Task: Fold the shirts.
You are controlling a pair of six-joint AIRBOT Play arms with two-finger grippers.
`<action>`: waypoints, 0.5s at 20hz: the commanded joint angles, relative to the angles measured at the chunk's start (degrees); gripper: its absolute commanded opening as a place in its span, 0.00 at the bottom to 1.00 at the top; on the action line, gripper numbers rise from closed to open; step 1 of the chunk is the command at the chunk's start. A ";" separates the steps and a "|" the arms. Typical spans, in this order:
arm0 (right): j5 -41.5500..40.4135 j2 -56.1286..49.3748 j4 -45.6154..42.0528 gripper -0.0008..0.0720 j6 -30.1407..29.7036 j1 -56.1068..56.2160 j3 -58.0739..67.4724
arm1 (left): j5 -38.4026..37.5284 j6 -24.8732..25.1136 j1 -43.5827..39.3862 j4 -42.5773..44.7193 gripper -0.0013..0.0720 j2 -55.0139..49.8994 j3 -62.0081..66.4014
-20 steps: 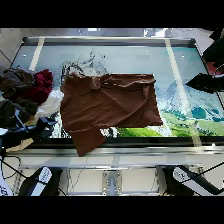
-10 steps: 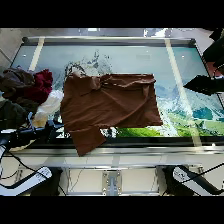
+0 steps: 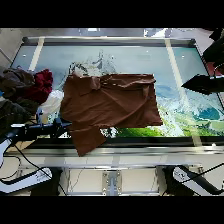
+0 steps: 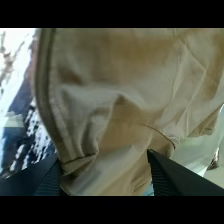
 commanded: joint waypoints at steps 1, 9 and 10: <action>-0.02 0.44 -6.32 0.62 -2.19 -0.04 -0.02 | 3.15 0.24 -4.07 0.55 0.76 -1.36 1.18; -4.48 13.38 0.85 0.62 -3.54 -18.40 -36.44 | 3.17 0.46 -4.09 0.33 0.03 -1.29 1.44; -6.01 14.12 6.10 0.62 -3.56 -18.95 -41.92 | 3.17 0.46 -4.09 0.35 0.03 -1.29 1.44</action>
